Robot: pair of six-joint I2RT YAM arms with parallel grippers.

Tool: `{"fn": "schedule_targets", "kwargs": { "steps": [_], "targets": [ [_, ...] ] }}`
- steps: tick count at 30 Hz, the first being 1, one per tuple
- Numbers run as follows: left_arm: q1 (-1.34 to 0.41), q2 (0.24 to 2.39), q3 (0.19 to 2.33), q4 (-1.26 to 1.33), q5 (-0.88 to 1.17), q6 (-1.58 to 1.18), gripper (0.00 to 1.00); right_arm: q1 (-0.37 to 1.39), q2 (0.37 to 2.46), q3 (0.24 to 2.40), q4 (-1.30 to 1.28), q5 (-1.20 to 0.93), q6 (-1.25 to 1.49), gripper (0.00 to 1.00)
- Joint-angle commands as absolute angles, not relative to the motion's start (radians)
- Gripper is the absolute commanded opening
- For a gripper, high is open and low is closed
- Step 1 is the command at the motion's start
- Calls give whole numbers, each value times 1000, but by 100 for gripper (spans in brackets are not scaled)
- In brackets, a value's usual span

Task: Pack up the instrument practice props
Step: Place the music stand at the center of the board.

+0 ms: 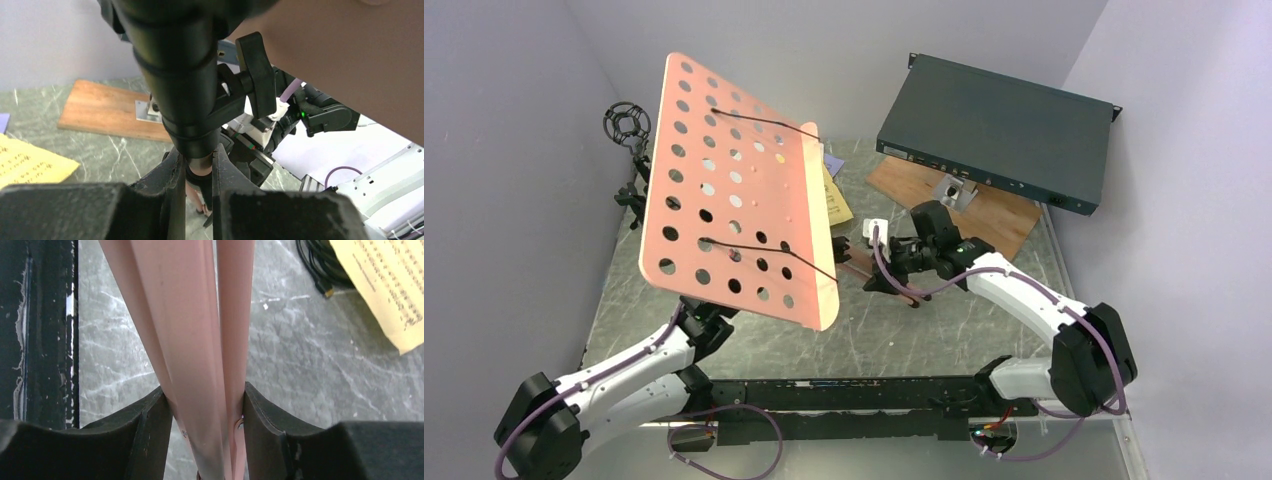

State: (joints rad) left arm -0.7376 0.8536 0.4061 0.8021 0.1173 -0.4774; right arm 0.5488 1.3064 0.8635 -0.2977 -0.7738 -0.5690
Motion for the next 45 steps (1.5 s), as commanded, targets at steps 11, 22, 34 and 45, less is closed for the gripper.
{"fn": "schedule_targets", "kwargs": {
  "steps": [11,22,34,45],
  "targets": [
    [-742,988,254,1087,-60,-557,0,496,1169,792,-197,-742,-447,11],
    [-692,1197,239,1208,-109,-581,0,466,1213,774,-143,-674,-353,6],
    [-519,1613,325,1547,116,-738,0,456,1295,781,-118,-588,-339,4],
    [-486,1712,385,1551,199,-781,0,454,1330,795,-142,-580,-360,4]
  ]
}}
